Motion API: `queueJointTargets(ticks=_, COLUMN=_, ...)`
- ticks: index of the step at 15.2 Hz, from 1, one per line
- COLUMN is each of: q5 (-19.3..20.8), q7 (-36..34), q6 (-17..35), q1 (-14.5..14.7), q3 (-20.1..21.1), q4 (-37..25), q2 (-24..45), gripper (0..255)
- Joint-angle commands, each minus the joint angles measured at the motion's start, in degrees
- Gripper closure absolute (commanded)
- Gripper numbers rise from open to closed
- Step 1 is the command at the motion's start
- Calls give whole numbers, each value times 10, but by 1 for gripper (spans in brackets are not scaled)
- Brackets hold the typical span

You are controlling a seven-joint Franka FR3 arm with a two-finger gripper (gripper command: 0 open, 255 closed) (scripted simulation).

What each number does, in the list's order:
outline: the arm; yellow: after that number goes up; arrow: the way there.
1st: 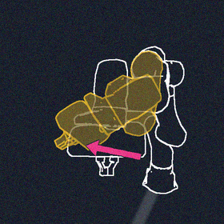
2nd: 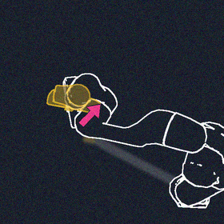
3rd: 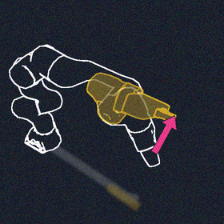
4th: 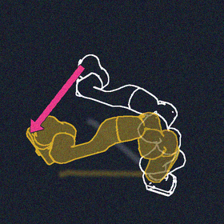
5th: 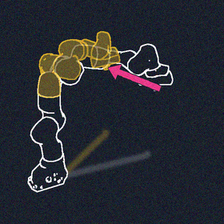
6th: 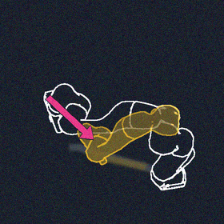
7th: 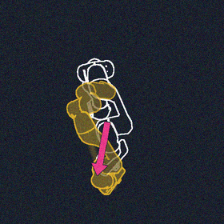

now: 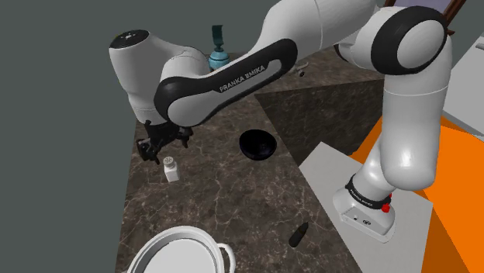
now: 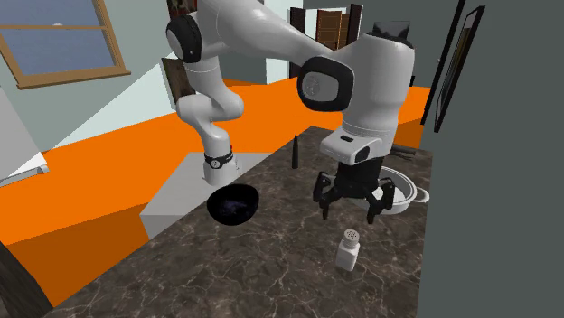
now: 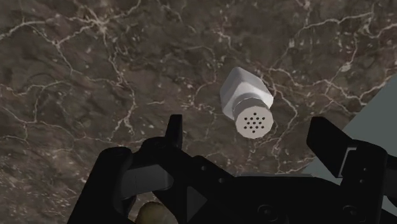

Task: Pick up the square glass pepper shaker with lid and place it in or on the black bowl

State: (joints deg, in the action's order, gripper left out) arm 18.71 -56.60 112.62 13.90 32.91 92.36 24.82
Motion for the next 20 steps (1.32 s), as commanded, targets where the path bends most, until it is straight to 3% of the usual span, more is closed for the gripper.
queueJointTargets(ticks=1, q5=18, q7=-12, q6=-13, q1=21, q3=-6, q4=-40, q2=33, gripper=0)
queueJointTargets(ticks=8, q5=32, q7=-21, q6=34, q1=21, q3=-15, q4=-11, q2=53, gripper=0)
queueJointTargets(ticks=16, q5=32, q7=-21, q6=34, q1=21, q3=-15, q4=-11, q2=53, gripper=0)
queueJointTargets(ticks=17, q5=32, q7=-21, q6=34, q1=21, q3=-15, q4=-11, q2=53, gripper=255)
queueJointTargets(ticks=20, q5=32, q7=-21, q6=34, q1=21, q3=-15, q4=-11, q2=53, gripper=255)
